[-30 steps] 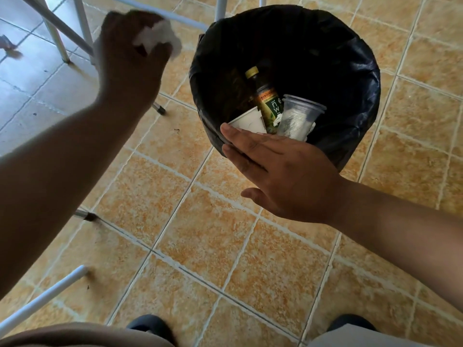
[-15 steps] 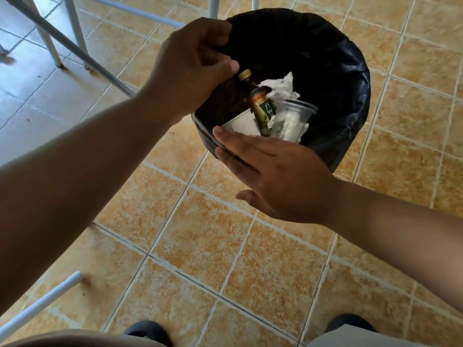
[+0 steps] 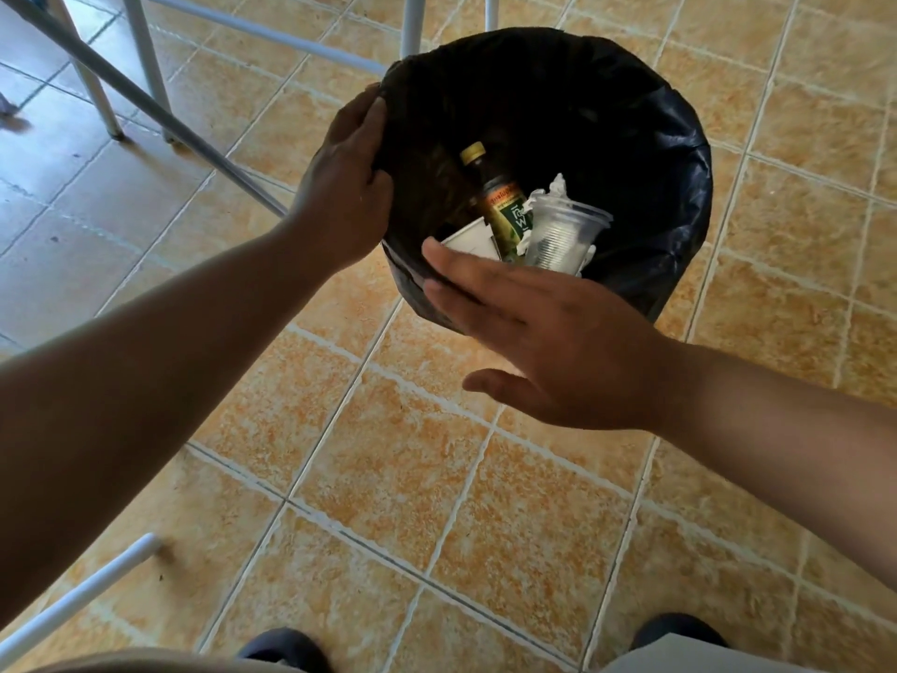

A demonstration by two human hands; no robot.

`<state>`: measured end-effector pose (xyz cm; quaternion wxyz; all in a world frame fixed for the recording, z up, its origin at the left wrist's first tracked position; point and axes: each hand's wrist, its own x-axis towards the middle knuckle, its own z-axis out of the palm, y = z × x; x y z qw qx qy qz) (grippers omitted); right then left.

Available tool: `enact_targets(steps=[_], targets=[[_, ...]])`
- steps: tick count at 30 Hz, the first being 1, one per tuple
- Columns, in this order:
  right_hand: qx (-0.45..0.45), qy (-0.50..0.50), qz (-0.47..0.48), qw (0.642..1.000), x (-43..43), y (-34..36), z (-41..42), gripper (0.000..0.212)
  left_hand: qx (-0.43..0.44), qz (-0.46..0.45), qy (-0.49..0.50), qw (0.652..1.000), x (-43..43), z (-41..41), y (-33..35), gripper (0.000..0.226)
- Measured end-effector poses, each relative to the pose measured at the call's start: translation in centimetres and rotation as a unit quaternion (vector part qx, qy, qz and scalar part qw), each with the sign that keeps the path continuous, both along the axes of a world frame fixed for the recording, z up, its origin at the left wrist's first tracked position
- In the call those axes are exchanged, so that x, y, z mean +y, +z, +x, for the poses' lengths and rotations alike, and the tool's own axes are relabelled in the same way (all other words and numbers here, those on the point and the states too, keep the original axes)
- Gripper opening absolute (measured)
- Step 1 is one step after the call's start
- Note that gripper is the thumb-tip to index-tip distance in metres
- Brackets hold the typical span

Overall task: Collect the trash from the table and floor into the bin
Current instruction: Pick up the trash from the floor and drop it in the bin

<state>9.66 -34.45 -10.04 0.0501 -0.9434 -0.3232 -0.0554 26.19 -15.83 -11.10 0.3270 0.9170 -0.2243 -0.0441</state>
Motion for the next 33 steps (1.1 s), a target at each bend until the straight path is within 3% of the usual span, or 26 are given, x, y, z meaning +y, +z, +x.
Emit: enact_targets(steps=[2,7,12,16,19,23,28,33], targets=[[0.021,-0.034,0.085,0.996,-0.8,1.1,0.4,0.072,0.003,0.005,-0.003,1.000,0.1,0.0,-0.1,0.074],[-0.073,-0.227,0.209,0.948,-5.2,3.2,2.6,0.059,0.013,0.017,-0.004,1.000,0.1,0.2,-0.4,0.072],[0.034,-0.449,0.258,0.855,-10.6,1.4,3.9,0.063,0.030,0.017,0.011,0.999,-0.1,0.2,-0.3,0.072],[0.124,-0.474,0.385,0.782,-12.3,-0.8,3.9,0.061,0.046,0.002,0.016,0.999,-0.2,0.1,-0.1,0.077],[0.148,-0.460,0.456,0.747,-12.2,-1.6,4.0,0.063,0.120,-0.057,0.034,0.991,-0.3,0.0,0.2,0.086],[0.146,-0.449,0.492,0.731,-12.1,-1.8,4.2,0.061,0.192,-0.150,0.091,0.966,-0.4,-0.6,0.5,0.083],[0.136,-0.450,0.485,0.738,-11.7,-1.5,4.2,0.057,0.200,-0.218,0.150,0.943,-1.0,-0.8,0.6,0.059],[0.108,-0.476,0.444,0.751,-11.3,-1.2,4.1,0.057,0.164,-0.202,0.224,0.939,-1.3,-0.5,0.8,0.051]])
